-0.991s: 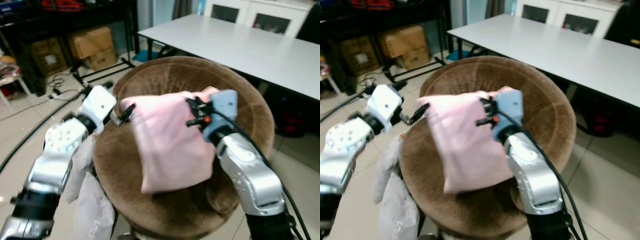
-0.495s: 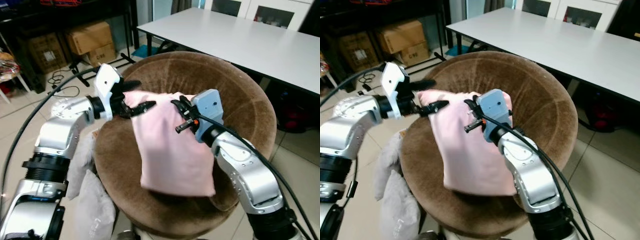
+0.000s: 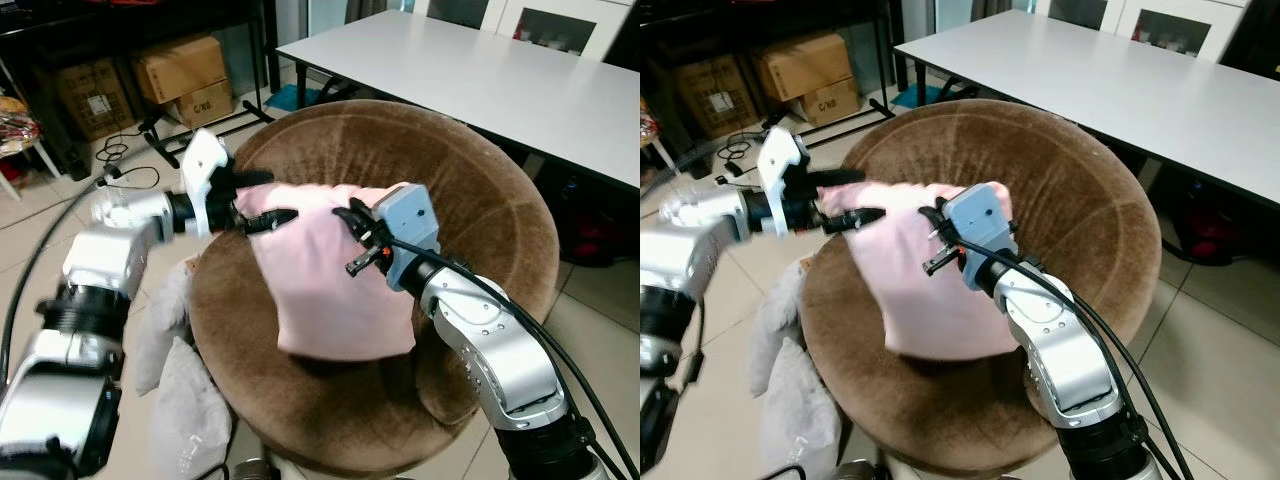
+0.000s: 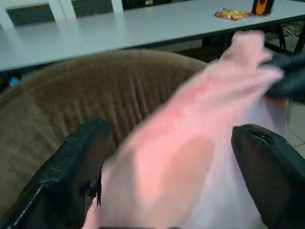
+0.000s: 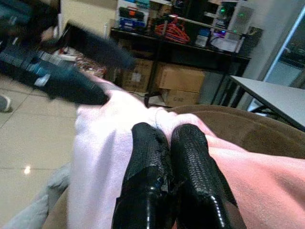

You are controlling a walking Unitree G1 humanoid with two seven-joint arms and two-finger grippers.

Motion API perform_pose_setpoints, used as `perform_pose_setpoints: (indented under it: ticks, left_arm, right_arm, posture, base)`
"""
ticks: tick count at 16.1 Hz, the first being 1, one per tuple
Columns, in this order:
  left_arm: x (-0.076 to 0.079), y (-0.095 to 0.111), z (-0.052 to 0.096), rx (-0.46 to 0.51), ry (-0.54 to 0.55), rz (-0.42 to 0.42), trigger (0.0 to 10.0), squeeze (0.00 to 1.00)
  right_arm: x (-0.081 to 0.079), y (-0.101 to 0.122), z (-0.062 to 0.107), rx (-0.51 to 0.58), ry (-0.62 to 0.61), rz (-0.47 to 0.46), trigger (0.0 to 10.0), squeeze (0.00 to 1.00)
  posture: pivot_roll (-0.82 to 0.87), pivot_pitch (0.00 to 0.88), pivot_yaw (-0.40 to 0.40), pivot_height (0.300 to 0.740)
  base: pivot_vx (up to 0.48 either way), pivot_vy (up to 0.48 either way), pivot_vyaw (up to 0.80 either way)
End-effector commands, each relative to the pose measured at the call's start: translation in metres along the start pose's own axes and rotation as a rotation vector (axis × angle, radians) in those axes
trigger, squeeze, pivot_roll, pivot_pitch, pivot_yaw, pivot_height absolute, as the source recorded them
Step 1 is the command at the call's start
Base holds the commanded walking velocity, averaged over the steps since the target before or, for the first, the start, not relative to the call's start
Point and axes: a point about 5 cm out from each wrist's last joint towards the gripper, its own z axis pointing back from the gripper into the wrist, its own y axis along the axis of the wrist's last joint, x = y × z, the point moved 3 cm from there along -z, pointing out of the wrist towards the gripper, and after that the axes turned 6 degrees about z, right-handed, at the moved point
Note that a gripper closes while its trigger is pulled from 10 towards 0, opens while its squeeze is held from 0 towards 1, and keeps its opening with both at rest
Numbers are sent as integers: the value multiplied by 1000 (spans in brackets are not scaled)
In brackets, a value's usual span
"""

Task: Move the pillow to the sofa from floor

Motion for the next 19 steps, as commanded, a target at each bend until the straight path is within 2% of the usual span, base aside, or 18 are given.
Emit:
perform_pose_setpoints:
  ticks: [1, 3, 5, 6, 7, 8, 9, 10, 11, 13, 15, 19]
  left_arm:
    - [-2, 3, -1, -14, -16, -18, 10000, 1000]
    - [-3, -7, -7, -71, -55, -13, 10000, 1000]
    - [-4, -27, -11, -160, -51, 3, 10000, 1000]
    - [-2, -35, -14, -177, -68, 43, 10000, 1000]
    - [2, -42, -15, -191, -90, 77, 4431, 1000]
    - [7, -56, -18, -227, -127, 122, 4314, 914]
    - [14, -69, -21, -268, -157, 144, 2078, 286]
    - [16, -75, -22, -286, -165, 152, 1176, 82]
    - [19, -87, -24, -355, -154, 128, 0, 0]
    - [27, -87, -29, -316, -196, 71, 0, 0]
    - [30, -88, -31, -286, -206, 88, 0, 0]
    - [32, -91, -30, -286, -216, 86, 0, 0]
  right_arm:
    - [-1, 17, 0, 73, 20, 42, 10000, 0]
    - [-7, 17, 3, 76, 67, 58, 10000, 0]
    - [-10, 19, 5, 88, 96, 62, 10000, 0]
    - [-11, 21, 5, 95, 103, 60, 10000, 0]
    - [-12, 22, 5, 100, 111, 60, 10000, 0]
    - [-14, 22, 6, 105, 125, 61, 10000, 0]
    - [-15, 23, 6, 107, 136, 65, 10000, 0]
    - [-16, 23, 6, 108, 139, 67, 10000, 0]
    - [-16, 23, 6, 108, 142, 69, 10000, 0]
    - [-16, 22, 7, 105, 141, 69, 10000, 0]
    - [-17, 22, 7, 103, 145, 69, 10000, 0]
    - [-17, 21, 6, 102, 151, 73, 10000, 0]
  posture:
    - [-53, 0, 18, 740]
    - [-64, 0, 26, 740]
    - [-75, 0, 32, 740]
    - [-78, 0, 28, 740]
    - [-78, 0, 28, 740]
    - [-84, 0, 26, 740]
    - [-84, 0, 26, 740]
    - [-84, 0, 26, 740]
    - [-97, 0, 30, 740]
    - [-94, 0, 26, 740]
    - [-91, 0, 22, 740]
    - [-87, 0, 16, 740]
  base:
    - [0, 0, 0]
    - [0, 0, 0]
    - [0, 0, 0]
    - [0, 0, 0]
    - [0, 0, 0]
    - [0, 0, 0]
    - [0, 0, 0]
    - [0, 0, 0]
    - [0, 0, 0]
    - [0, 0, 0]
    - [0, 0, 0]
    - [0, 0, 0]
